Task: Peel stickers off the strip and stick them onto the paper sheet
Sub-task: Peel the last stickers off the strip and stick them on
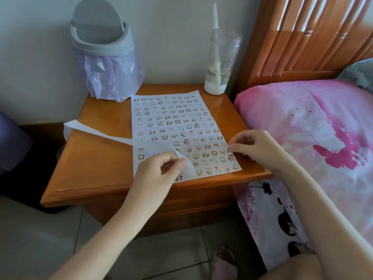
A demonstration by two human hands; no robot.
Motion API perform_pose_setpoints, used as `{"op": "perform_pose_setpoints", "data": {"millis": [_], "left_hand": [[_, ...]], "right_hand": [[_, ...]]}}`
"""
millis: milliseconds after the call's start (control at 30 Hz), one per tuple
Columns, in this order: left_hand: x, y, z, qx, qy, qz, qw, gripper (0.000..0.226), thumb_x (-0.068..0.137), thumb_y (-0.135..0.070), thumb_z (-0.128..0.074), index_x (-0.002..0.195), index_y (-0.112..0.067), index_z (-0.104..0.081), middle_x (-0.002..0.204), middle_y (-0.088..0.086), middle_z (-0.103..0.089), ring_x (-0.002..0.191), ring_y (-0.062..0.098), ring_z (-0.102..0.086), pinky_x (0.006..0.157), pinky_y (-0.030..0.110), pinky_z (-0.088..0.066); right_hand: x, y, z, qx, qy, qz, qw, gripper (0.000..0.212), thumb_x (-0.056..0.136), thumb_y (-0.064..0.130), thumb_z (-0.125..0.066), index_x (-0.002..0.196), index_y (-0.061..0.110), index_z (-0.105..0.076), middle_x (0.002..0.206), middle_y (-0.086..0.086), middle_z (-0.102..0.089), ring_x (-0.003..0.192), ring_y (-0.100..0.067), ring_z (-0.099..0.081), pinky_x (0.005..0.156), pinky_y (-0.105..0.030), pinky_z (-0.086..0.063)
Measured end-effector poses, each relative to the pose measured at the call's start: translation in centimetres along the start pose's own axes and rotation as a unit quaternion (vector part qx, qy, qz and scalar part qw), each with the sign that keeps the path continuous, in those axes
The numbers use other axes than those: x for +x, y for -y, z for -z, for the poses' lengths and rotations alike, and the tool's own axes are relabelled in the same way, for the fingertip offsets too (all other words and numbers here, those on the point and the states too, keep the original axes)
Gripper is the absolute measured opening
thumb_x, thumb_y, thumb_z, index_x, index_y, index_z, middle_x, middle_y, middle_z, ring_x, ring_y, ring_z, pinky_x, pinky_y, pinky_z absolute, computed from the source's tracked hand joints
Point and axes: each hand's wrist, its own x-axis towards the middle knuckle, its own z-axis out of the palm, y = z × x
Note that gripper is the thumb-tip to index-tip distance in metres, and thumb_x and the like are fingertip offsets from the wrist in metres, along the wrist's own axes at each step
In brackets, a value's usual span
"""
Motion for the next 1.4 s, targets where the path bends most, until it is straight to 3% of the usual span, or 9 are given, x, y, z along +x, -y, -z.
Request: {"op": "perform_pose_setpoints", "data": {"millis": [167,400,900,1067,1400], "left_hand": [[0.02,0.27,-0.07,0.006,-0.003,0.002,1.0,0.013,0.088,-0.038,-0.055,0.078,-0.033,-0.062,0.078,-0.018,-0.064,0.084,-0.013,-0.056,0.062,-0.001,-0.04],[0.02,0.24,-0.13,0.007,-0.005,-0.004,1.0,0.012,0.088,-0.036,-0.056,0.078,-0.033,-0.062,0.078,-0.017,-0.065,0.084,-0.013,-0.056,0.064,-0.001,-0.041],[0.05,0.22,-0.18,0.024,-0.006,-0.004,1.0,0.01,0.089,-0.036,-0.056,0.08,-0.034,-0.061,0.08,-0.02,-0.063,0.087,-0.016,-0.052,0.063,-0.004,-0.04],[0.01,0.21,-0.25,0.024,-0.011,-0.001,1.0,0.013,0.089,-0.036,-0.056,0.087,-0.027,-0.065,0.083,-0.016,-0.065,0.08,-0.003,-0.06,0.065,-0.002,-0.04],[-0.04,0.16,-0.29,0.027,-0.012,0.001,1.0,0.013,0.089,-0.036,-0.056,0.089,-0.028,-0.065,0.084,-0.016,-0.065,0.081,-0.001,-0.06,0.066,-0.001,-0.041]], "right_hand": [[0.22,-0.37,-0.09,0.002,-0.003,0.009,1.0,0.004,0.081,0.019,-0.071,0.084,0.017,-0.07,0.082,0.007,-0.069,0.067,0.0,-0.059,0.056,-0.009,-0.042],[0.27,-0.59,-0.25,-0.004,-0.014,0.024,1.0,0.005,0.08,0.017,-0.072,0.084,0.015,-0.07,0.084,0.004,-0.07,0.077,-0.008,-0.063,0.071,-0.018,-0.048],[0.19,-0.55,-0.28,-0.005,-0.015,0.02,1.0,0.006,0.08,0.017,-0.071,0.085,0.015,-0.07,0.086,0.003,-0.07,0.079,-0.011,-0.064,0.072,-0.02,-0.051],[0.18,-0.57,-0.43,-0.009,-0.028,0.024,0.999,0.006,0.079,0.017,-0.072,0.084,0.014,-0.07,0.085,0.004,-0.07,0.078,-0.009,-0.063,0.074,-0.021,-0.05],[0.19,-0.76,-0.55,-0.015,-0.031,0.033,0.999,0.006,0.077,0.017,-0.074,0.08,0.018,-0.069,0.083,-0.001,-0.069,0.076,-0.017,-0.062,0.074,-0.032,-0.052]]}}
